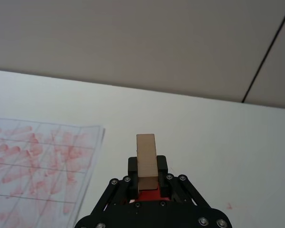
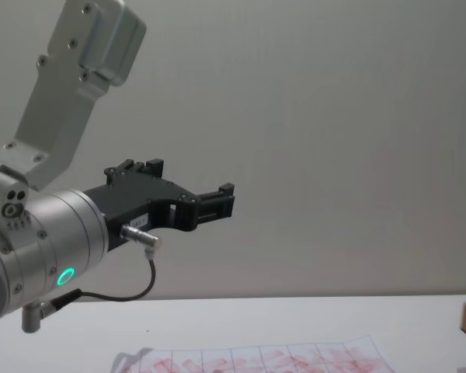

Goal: Use the one hand to pick up the stamp and affix it onto the A4 paper.

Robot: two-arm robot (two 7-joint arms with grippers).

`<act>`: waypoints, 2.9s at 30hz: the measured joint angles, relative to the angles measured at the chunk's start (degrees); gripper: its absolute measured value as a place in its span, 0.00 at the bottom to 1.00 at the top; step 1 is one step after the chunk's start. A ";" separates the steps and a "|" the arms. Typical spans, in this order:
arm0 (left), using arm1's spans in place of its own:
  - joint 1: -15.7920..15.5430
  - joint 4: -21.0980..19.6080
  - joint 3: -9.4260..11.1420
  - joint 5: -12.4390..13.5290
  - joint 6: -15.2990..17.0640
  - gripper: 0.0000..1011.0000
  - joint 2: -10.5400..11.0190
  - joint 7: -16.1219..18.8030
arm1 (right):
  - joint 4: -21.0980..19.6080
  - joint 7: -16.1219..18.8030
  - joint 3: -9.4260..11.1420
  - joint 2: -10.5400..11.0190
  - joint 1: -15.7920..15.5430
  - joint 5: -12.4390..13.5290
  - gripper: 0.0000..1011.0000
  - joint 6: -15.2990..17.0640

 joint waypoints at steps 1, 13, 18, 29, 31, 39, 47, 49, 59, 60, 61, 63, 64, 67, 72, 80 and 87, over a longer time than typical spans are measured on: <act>0.00 0.00 0.00 0.00 0.00 0.99 0.00 0.00 | 0.00 0.44 -0.05 -0.09 0.23 -0.07 0.21 -0.27; 0.00 0.00 0.00 0.00 0.00 0.99 0.00 0.00 | 2.27 8.45 -1.57 -2.21 3.57 0.05 0.21 -3.73; 0.00 0.00 0.00 0.00 0.00 0.99 0.00 0.00 | 4.14 11.74 -2.53 -3.50 4.92 0.58 0.21 -4.20; 0.00 0.00 0.00 0.00 0.00 0.99 0.00 0.00 | 9.50 16.21 -5.02 -6.38 7.46 0.36 0.21 -2.71; 0.00 0.00 0.00 0.00 0.00 0.99 0.00 0.00 | 10.82 16.40 -5.65 -7.00 7.87 -0.31 0.21 -1.79; 0.00 0.00 0.00 0.00 0.00 0.99 0.00 0.01 | 13.29 16.05 -6.96 -8.23 8.64 -2.18 0.21 0.02; 0.00 0.00 0.00 0.00 0.00 0.99 0.00 0.01 | 14.61 15.35 -7.71 -9.03 9.36 -3.73 0.21 0.56; 0.00 0.00 0.00 0.00 0.00 0.99 0.00 0.01 | 14.88 15.30 -7.91 -9.16 9.50 -4.35 0.21 0.55; 0.00 0.00 0.00 0.00 0.00 0.99 0.00 0.01 | 14.66 15.30 -8.32 -9.05 9.62 -6.85 0.21 -1.48; 0.00 0.00 0.00 0.00 0.00 0.99 0.00 0.01 | 14.42 15.30 -8.34 -8.95 9.56 -6.96 0.21 -1.68; 0.00 0.00 0.00 0.00 0.00 0.99 0.00 0.01 | 14.27 15.30 -8.34 -8.89 9.52 -7.06 0.21 -1.89; 0.00 0.00 0.00 0.00 0.00 0.99 0.00 0.01 | 13.19 15.26 -8.17 -8.44 9.19 -7.18 0.21 -2.52; 0.00 0.00 0.00 0.00 0.00 0.99 0.00 0.01 | 12.60 15.21 -8.02 -8.21 9.01 -7.18 0.21 -2.78; 0.00 0.00 0.00 0.00 0.00 0.99 0.00 0.01 | 10.74 14.77 -7.52 -7.45 8.29 -6.90 0.21 -3.81; 0.00 0.00 0.00 0.00 0.00 0.99 0.00 0.01 | 7.26 12.98 -6.51 -5.80 6.25 -5.47 0.21 -4.62; 0.00 0.00 0.00 0.00 0.00 0.99 0.00 0.01 | 2.72 8.98 -4.81 -3.02 2.29 -2.37 0.21 -4.67; 0.00 0.00 0.00 0.00 0.00 0.99 0.00 0.01 | -0.26 4.72 -2.98 -0.46 -1.36 0.20 0.21 -4.50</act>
